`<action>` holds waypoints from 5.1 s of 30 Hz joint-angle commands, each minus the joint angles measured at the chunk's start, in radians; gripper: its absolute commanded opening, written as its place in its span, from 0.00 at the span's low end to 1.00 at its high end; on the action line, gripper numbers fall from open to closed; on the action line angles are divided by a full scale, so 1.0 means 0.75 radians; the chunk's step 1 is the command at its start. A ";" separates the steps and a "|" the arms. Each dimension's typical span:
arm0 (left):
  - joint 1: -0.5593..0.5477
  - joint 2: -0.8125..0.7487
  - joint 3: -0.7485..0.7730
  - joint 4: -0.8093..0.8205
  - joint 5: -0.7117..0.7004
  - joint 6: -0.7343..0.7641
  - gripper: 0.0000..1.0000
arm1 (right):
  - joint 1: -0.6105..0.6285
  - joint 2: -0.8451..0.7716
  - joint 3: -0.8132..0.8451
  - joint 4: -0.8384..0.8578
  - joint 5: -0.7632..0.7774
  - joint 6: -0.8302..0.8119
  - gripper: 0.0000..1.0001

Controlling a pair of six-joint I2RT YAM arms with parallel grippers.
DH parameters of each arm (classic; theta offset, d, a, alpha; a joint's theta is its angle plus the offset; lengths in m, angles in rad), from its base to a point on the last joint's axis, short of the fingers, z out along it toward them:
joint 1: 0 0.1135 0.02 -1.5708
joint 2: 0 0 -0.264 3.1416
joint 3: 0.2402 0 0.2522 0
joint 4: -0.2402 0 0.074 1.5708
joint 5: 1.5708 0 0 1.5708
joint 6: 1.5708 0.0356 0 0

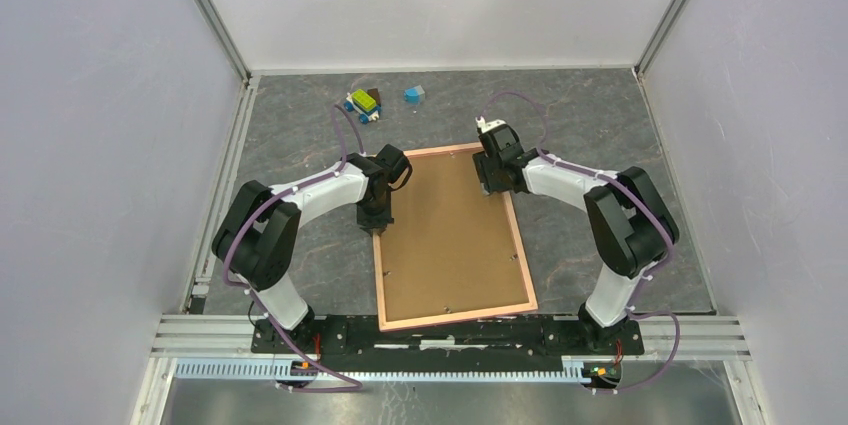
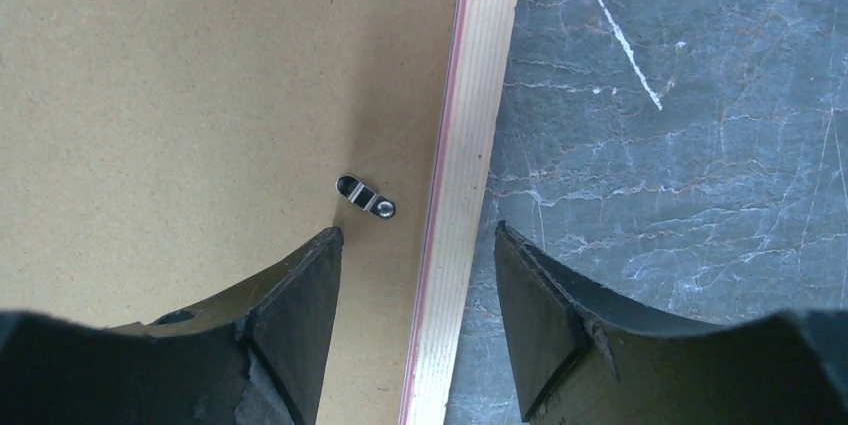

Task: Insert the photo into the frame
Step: Install the photo frame at the center of the board, then adjust the photo frame at the center of the board.

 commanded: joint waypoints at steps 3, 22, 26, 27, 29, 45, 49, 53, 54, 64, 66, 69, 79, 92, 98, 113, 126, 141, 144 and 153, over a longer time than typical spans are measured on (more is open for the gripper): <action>-0.004 0.013 -0.005 0.009 -0.062 0.142 0.02 | -0.011 0.052 0.043 0.071 0.027 -0.015 0.60; -0.011 0.014 -0.011 0.024 -0.045 0.123 0.02 | -0.003 0.115 0.042 -0.055 0.017 0.176 0.36; -0.012 0.034 -0.002 0.028 -0.038 0.114 0.02 | 0.008 0.136 0.042 -0.092 -0.011 0.275 0.22; -0.011 0.042 0.001 0.026 -0.039 0.112 0.02 | 0.010 0.142 0.045 -0.097 -0.013 0.291 0.21; -0.011 0.050 0.009 0.024 -0.042 0.108 0.02 | 0.016 0.145 0.059 -0.111 -0.017 0.312 0.20; -0.011 0.021 -0.012 0.026 -0.053 0.107 0.02 | 0.014 -0.007 0.126 -0.068 -0.041 0.197 0.51; -0.011 0.015 -0.011 0.024 -0.054 0.109 0.02 | 0.012 0.090 0.194 -0.098 -0.024 0.185 0.52; -0.011 0.011 -0.013 0.025 -0.050 0.107 0.02 | 0.011 0.140 0.212 -0.104 0.011 0.189 0.53; -0.012 0.011 -0.013 0.024 -0.050 0.108 0.02 | 0.010 0.149 0.214 -0.105 0.007 0.188 0.53; -0.011 0.022 -0.011 0.026 -0.056 0.110 0.02 | 0.012 0.087 0.194 -0.144 0.126 0.125 0.57; -0.011 0.025 -0.011 0.027 -0.055 0.109 0.02 | 0.012 0.060 0.188 -0.137 0.124 0.113 0.58; -0.011 0.026 -0.013 0.026 -0.057 0.109 0.02 | 0.010 0.035 0.179 -0.135 0.156 0.103 0.63; -0.011 0.028 -0.013 0.027 -0.061 0.109 0.02 | -0.027 0.094 0.145 -0.130 0.095 0.135 0.62; -0.012 0.032 -0.009 0.026 -0.058 0.104 0.02 | -0.027 0.189 0.174 -0.206 0.078 0.157 0.55; -0.011 0.029 -0.008 0.027 -0.064 0.084 0.02 | -0.011 0.217 0.210 -0.300 0.040 0.245 0.45; -0.009 0.108 0.067 0.032 -0.059 -0.008 0.02 | 0.015 0.083 0.206 -0.265 0.013 0.260 0.11; 0.000 0.400 0.528 -0.193 -0.640 0.389 0.02 | -0.107 -0.435 -0.121 -0.122 -0.174 0.099 0.65; -0.017 -0.487 -0.086 -0.147 0.267 -0.881 0.99 | -0.135 -0.722 -0.269 -0.186 -0.153 0.067 0.63; -0.135 -0.716 -0.399 0.001 0.389 -1.352 0.94 | -0.133 -0.720 -0.254 -0.186 -0.175 0.072 0.63; -0.367 -0.704 -0.670 0.250 0.423 -1.788 0.80 | -0.133 -0.758 -0.290 -0.198 -0.185 0.088 0.62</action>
